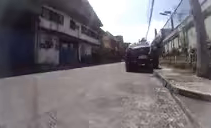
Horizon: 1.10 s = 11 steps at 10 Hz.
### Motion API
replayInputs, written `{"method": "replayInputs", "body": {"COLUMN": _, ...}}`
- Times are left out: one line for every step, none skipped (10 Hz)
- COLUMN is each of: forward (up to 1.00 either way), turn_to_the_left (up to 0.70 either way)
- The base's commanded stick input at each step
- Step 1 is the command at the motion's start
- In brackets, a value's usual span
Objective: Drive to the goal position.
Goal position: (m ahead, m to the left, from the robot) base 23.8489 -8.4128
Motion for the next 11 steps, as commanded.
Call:
{"method": "replayInputs", "body": {"forward": 0.7, "turn_to_the_left": 0.0}}
{"method": "replayInputs", "body": {"forward": 0.7, "turn_to_the_left": 0.0}}
{"method": "replayInputs", "body": {"forward": 0.7, "turn_to_the_left": 0.0}}
{"method": "replayInputs", "body": {"forward": 0.7, "turn_to_the_left": 0.0}}
{"method": "replayInputs", "body": {"forward": 0.7, "turn_to_the_left": 0.0}}
{"method": "replayInputs", "body": {"forward": 0.7, "turn_to_the_left": 0.0}}
{"method": "replayInputs", "body": {"forward": 0.7, "turn_to_the_left": -0.02}}
{"method": "replayInputs", "body": {"forward": 0.7, "turn_to_the_left": -0.03}}
{"method": "replayInputs", "body": {"forward": 0.7, "turn_to_the_left": -0.03}}
{"method": "replayInputs", "body": {"forward": 0.7, "turn_to_the_left": 0.0}}
{"method": "replayInputs", "body": {"forward": 0.7, "turn_to_the_left": 0.0}}
